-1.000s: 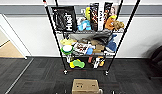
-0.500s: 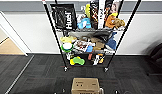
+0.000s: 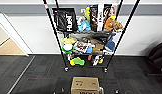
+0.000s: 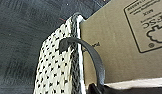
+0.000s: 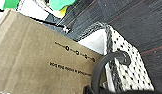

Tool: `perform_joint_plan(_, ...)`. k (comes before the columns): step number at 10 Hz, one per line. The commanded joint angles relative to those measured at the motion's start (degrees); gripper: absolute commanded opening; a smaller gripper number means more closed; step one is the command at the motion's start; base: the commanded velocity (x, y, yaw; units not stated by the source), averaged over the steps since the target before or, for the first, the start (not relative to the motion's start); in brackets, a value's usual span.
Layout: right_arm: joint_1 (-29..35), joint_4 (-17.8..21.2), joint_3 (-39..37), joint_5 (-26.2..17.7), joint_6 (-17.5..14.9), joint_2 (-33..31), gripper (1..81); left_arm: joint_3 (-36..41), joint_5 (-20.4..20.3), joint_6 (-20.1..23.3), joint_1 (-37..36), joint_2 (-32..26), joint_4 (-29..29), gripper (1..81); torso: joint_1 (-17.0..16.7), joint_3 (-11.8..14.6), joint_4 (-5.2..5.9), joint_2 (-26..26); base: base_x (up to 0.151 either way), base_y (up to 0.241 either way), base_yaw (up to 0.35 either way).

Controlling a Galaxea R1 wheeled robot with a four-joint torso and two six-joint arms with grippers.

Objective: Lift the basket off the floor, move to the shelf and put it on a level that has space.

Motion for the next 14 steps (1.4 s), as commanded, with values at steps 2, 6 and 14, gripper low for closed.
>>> perform_joint_plan(2, 5.5, 0.7, 4.2, -3.3, 0.3, -1.5, 1.0, 4.0, 1.5, -0.8, -6.2, -1.0, -2.1, 1.0, -4.7, 5.1, 0.0, 7.2, 0.0, 0.0, 0.0)
perform_joint_plan(6, 5.1, 0.6, 6.1, -3.3, 0.3, -2.7, 1.0, 6.0, 1.5, -0.8, -5.9, -2.1, -2.1, 1.0, -9.9, 11.1, 0.0, 15.2, 0.0, 0.0, 0.0)
perform_joint_plan(14, 3.1, -0.2, 18.2, -1.6, -0.1, -9.0, 1.0, 17.7, -4.3, -0.4, -1.9, -9.0, -1.4, 1.0, -19.5, 16.5, 0.0, 29.7, 0.0, 0.0, 0.0)
